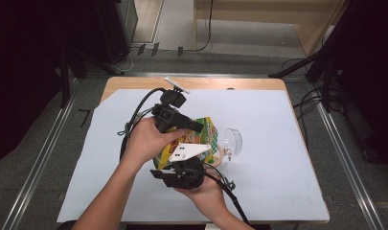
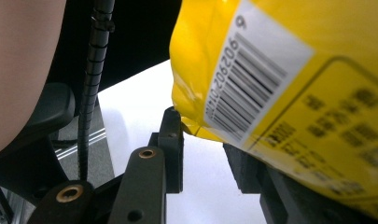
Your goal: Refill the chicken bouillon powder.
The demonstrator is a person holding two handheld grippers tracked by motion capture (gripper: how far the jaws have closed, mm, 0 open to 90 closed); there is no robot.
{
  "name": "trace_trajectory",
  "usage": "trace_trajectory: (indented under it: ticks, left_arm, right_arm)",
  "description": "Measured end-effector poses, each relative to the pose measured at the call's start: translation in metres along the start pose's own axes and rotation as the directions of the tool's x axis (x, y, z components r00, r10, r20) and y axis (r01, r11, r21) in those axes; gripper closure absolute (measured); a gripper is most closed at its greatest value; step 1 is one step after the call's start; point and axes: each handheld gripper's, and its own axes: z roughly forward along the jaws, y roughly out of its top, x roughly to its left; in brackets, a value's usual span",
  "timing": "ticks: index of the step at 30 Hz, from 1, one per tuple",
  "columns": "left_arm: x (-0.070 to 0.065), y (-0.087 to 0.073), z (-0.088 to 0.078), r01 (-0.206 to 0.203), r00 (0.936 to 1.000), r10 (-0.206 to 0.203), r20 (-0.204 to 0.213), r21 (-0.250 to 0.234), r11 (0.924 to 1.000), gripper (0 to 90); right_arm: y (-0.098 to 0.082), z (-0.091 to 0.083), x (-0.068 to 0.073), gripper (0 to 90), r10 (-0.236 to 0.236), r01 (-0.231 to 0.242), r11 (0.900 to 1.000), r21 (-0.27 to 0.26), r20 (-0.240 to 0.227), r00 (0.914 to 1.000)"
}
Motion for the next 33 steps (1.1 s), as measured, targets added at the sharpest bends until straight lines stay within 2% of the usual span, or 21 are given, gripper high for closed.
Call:
trace_trajectory:
  ticks: [33]
  left_arm:
    - [-0.0014,-0.0003,0.0011,-0.006,1.0000,0.006,-0.007,0.004,1.0000,75.3]
  right_arm:
    - [-0.0012,0.0005,-0.0016,70.3,-0.007,0.007,1.000,0.004,0.007,0.9999]
